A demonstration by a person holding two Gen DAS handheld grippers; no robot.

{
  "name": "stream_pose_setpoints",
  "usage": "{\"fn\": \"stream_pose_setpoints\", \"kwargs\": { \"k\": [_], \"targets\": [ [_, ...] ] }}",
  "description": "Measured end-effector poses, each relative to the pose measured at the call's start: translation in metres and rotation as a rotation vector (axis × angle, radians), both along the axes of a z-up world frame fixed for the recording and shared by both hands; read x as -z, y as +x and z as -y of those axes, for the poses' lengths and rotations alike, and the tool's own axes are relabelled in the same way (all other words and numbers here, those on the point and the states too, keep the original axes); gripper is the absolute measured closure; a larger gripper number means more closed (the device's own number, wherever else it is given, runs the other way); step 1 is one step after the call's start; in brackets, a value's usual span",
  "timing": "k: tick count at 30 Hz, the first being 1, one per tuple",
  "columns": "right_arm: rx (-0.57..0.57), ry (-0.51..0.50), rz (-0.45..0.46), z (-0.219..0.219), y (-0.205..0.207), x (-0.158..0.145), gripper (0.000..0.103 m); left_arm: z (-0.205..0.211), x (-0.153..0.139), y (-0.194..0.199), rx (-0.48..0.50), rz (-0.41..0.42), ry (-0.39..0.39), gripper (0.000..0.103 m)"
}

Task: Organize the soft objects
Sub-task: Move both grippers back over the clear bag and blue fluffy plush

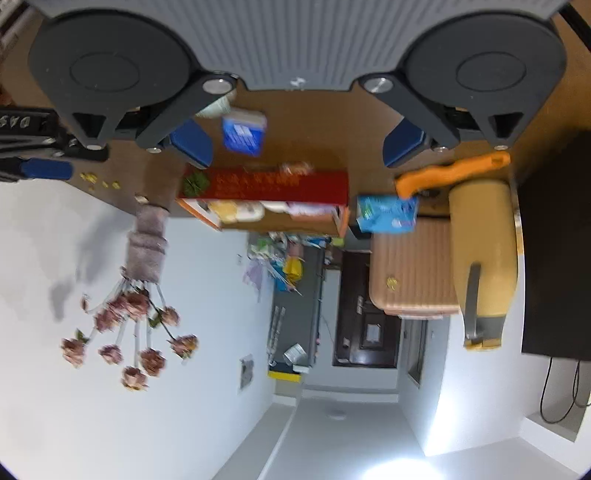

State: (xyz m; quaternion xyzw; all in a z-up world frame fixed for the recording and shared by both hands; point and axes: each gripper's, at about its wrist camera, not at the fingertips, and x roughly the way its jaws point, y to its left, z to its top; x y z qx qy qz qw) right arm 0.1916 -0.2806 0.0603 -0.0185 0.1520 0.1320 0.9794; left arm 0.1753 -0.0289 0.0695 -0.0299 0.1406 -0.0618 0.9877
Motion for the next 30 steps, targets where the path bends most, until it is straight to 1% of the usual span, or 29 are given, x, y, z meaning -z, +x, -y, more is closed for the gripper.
{"fn": "stream_pose_setpoints", "kwargs": {
  "k": [1,3,5,9,12,17,26,30],
  "targets": [
    [0.008,0.012,-0.010,0.000,-0.009,0.006,0.028,0.002,0.004,-0.007,0.017,-0.015,0.018,0.002],
    [0.017,0.040,-0.042,0.002,-0.022,0.015,0.028,0.002,0.008,-0.015,0.014,-0.030,0.046,0.002],
    [0.007,0.066,-0.067,0.005,-0.028,0.020,0.028,0.000,0.008,-0.019,0.016,-0.037,0.042,0.002],
    [0.017,0.061,-0.065,0.005,-0.031,0.021,0.028,0.001,0.008,-0.014,0.006,-0.031,0.035,0.002],
    [0.018,0.063,-0.065,0.005,-0.027,0.021,0.028,0.001,0.011,-0.010,0.011,-0.041,0.028,0.002],
    [-0.007,0.074,-0.097,0.002,-0.009,0.025,0.029,-0.001,0.020,0.007,0.003,-0.077,0.030,0.002],
    [-0.104,0.040,-0.147,-0.029,0.036,0.038,0.030,-0.009,0.037,0.052,-0.015,-0.142,0.025,0.002],
    [-0.143,-0.005,-0.182,-0.049,0.063,0.050,0.037,-0.014,0.044,0.076,-0.037,-0.164,0.021,0.002]
  ]
}}
